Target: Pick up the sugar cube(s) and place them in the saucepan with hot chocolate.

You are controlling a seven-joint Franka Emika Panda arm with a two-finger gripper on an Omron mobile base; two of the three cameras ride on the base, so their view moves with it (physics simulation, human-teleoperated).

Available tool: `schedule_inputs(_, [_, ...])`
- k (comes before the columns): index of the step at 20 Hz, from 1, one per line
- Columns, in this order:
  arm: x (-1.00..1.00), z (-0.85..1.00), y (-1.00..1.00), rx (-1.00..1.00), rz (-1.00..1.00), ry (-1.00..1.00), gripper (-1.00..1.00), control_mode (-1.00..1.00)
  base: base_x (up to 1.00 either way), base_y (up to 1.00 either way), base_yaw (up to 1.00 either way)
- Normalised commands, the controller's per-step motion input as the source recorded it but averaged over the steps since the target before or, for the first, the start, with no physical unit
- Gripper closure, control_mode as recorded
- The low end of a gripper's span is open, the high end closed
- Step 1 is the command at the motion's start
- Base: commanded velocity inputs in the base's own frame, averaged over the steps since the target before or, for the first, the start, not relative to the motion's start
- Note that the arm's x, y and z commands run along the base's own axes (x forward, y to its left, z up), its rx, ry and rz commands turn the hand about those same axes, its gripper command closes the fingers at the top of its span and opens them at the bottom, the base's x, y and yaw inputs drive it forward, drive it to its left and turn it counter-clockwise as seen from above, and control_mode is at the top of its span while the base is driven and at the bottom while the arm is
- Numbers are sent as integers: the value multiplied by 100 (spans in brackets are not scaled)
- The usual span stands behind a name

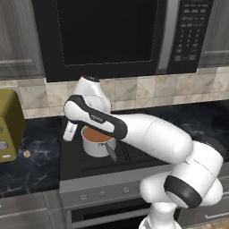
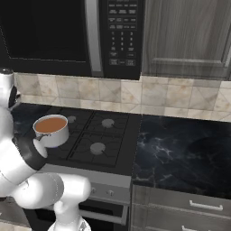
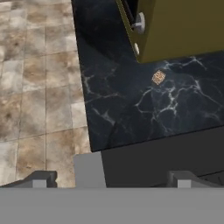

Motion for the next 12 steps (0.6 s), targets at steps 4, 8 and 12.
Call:
schedule_inputs(4, [0,0,39,-10,0,3,-100,-100,0,0,0])
schedule_inputs(8, [0,0,45,-8,0,0,-100,-100,0,0,0])
schedule_inputs(12, [0,0,37,-6,0,0,-100,-100,0,0,0])
